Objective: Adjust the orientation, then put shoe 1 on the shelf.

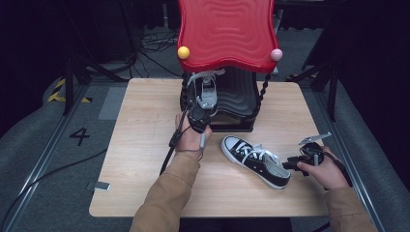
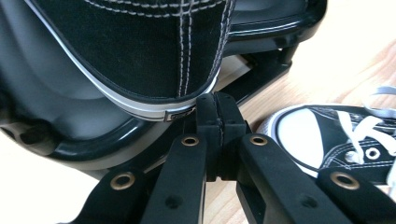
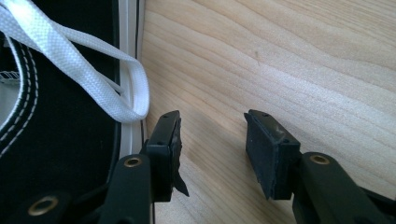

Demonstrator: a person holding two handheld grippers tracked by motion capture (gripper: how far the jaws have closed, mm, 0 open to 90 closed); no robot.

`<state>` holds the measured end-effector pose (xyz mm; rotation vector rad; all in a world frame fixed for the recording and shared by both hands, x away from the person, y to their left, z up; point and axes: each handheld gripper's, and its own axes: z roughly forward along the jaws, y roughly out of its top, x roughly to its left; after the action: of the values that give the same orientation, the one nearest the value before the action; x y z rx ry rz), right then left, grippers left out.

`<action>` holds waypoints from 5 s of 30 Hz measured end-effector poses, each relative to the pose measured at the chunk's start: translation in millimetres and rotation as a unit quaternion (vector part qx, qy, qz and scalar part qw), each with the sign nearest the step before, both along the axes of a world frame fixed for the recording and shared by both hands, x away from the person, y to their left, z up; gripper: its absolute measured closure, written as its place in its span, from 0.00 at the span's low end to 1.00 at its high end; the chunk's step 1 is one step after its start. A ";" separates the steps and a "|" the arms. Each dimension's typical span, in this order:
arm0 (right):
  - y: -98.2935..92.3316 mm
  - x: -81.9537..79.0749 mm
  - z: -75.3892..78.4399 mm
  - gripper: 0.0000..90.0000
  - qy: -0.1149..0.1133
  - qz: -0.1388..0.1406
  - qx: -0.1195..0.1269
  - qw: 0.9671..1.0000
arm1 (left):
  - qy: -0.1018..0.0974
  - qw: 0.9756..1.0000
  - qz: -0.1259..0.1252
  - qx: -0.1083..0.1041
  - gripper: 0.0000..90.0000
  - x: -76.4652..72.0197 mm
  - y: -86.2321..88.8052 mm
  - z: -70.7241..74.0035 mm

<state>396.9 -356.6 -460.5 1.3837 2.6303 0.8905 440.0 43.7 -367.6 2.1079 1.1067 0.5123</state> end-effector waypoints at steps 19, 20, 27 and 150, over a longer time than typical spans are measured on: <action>-1.0 0.9 -0.7 0.62 0.000 -0.001 0.006 1.000 | 0.012 1.000 0.005 0.015 1.00 22.5 -16.1 5.4; -1.7 0.7 -0.6 0.62 0.000 0.000 0.006 1.000 | 0.012 1.000 0.011 0.020 1.00 22.0 -15.4 5.6; -1.4 0.4 -0.4 0.62 0.000 0.000 0.004 1.000 | 0.026 0.999 0.038 -0.003 1.00 28.0 0.5 1.1; 138.3 -13.0 11.4 0.88 -0.046 0.094 -0.012 0.994 | 0.172 0.984 -0.034 0.044 0.34 -76.3 92.5 -29.7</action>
<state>383.9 -218.3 -449.1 1.0752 2.7235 0.9125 363.7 136.2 -397.2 2.3637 1.2129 0.1693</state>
